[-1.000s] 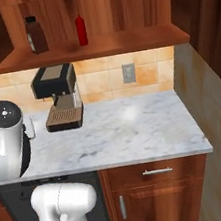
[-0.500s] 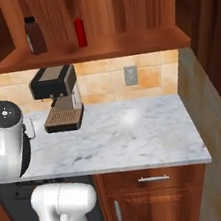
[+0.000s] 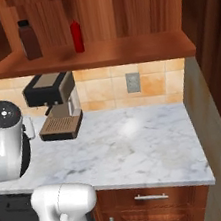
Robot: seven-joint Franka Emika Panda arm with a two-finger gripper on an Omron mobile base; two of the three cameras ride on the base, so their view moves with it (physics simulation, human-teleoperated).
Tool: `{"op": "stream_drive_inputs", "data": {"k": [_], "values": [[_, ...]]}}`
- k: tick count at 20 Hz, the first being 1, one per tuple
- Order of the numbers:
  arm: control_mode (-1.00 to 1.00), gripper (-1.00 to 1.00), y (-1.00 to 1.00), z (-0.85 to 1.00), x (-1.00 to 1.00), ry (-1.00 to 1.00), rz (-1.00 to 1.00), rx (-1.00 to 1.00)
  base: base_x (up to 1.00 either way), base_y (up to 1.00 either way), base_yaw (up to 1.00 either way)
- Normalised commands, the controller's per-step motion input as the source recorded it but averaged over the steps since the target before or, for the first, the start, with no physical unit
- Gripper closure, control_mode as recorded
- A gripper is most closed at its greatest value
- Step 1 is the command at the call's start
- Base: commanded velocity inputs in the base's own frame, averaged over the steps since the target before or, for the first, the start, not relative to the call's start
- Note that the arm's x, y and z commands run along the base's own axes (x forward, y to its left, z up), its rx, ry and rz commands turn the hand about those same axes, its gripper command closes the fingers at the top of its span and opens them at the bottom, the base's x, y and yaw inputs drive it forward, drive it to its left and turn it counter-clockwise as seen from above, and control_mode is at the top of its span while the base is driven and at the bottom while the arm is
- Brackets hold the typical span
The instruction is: Collect the paprika, ketchup, and shaker from the cabinet and place them next to the stove.
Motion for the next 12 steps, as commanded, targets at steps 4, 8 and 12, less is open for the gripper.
{"op": "stream_drive_inputs", "data": {"k": [4,8,12], "values": [[1.00,-1.00,0.00,0.00,0.00,0.00,0.00,0.00,0.68,-0.23,0.10],[1.00,-1.00,0.00,0.00,0.00,0.00,0.00,0.00,0.57,-0.13,0.09],[-1.00,-1.00,-0.13,0.29,0.24,-0.16,0.03,-0.06,0.11,-0.03,0.02]]}}
